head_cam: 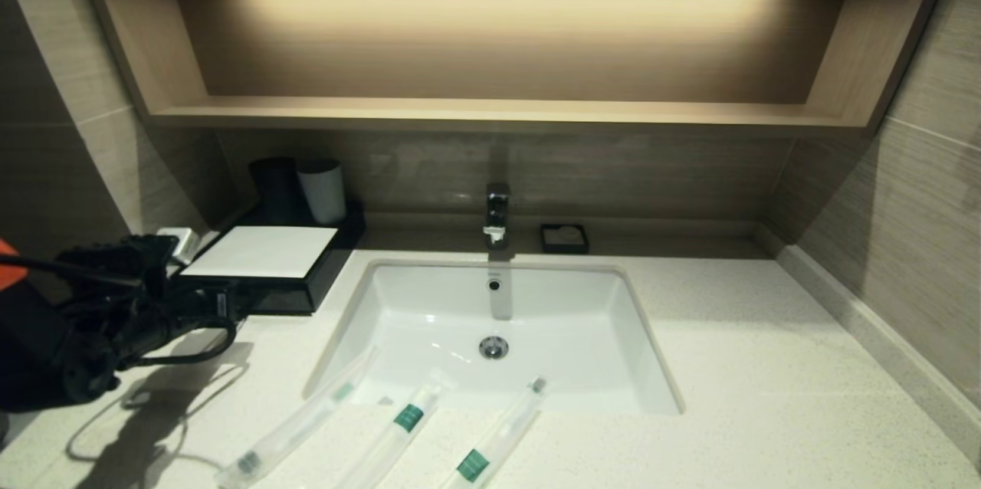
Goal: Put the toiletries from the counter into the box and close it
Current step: Open the drawer
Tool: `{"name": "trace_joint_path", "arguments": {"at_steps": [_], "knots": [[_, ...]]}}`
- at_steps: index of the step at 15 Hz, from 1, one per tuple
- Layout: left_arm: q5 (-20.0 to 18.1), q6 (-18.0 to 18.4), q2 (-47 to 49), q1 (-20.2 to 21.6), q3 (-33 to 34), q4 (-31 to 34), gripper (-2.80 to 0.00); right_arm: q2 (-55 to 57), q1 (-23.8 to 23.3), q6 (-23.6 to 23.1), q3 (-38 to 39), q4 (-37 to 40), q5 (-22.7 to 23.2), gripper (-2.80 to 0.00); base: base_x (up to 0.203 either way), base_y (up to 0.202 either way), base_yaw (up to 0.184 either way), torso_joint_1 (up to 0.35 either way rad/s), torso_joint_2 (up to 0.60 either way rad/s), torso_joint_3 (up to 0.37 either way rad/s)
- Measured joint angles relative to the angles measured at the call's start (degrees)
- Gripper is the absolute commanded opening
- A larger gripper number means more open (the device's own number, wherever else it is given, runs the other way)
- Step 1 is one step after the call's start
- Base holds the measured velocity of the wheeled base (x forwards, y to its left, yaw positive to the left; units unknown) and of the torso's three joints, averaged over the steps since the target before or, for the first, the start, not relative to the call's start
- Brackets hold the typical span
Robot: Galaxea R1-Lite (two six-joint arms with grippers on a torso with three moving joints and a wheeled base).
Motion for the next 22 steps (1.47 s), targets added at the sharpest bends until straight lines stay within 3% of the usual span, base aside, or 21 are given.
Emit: {"name": "trace_joint_path", "arguments": {"at_steps": [22], "knots": [[-0.1, 0.0, 1.0, 0.8, 4.0, -7.1, -2.80, 0.0, 0.0, 0.0, 0.0, 0.0, 0.0, -2.80, 0.000, 0.000, 0.000, 0.000, 0.00, 0.000]]}}
